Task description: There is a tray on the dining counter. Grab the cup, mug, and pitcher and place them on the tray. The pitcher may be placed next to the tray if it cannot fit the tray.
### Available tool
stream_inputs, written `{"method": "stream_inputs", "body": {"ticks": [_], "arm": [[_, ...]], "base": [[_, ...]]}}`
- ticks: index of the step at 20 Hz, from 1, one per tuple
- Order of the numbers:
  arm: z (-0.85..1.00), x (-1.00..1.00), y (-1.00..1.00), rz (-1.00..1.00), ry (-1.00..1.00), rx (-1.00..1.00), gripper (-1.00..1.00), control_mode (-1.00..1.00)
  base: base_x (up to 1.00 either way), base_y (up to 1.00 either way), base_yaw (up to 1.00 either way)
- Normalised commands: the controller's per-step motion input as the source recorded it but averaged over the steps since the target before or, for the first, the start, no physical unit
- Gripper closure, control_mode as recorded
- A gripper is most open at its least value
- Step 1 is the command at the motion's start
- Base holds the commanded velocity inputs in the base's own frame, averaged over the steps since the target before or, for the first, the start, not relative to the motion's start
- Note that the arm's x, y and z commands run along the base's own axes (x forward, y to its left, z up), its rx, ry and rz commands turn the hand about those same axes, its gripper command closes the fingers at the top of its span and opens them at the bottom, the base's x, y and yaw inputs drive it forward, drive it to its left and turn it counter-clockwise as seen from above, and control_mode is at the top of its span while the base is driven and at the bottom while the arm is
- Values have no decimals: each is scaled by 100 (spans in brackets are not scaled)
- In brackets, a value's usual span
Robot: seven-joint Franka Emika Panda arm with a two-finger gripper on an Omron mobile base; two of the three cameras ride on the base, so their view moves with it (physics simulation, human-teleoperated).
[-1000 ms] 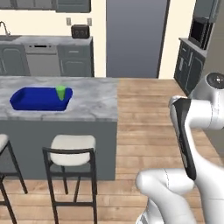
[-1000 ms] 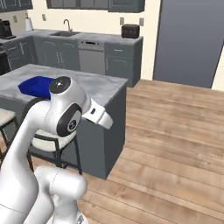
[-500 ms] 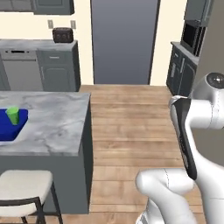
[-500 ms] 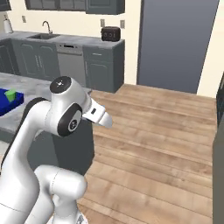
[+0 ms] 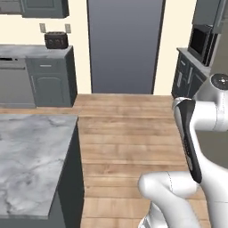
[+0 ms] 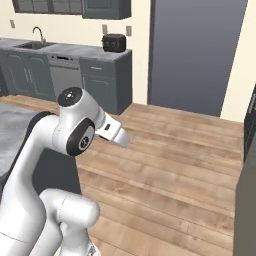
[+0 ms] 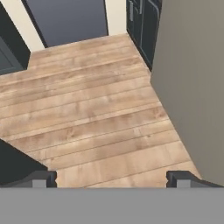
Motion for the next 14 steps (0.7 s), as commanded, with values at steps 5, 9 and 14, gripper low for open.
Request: {"method": "stream_inputs", "body": {"ticks": [5, 9, 14], "arm": [[0, 0, 0, 0, 0, 0, -100, 100], [0, 0, 0, 0, 0, 0, -100, 100], [0, 0, 0, 0, 0, 0, -100, 100]], "base": [[100, -41, 6], [100, -46, 4], [100, -41, 0]]}}
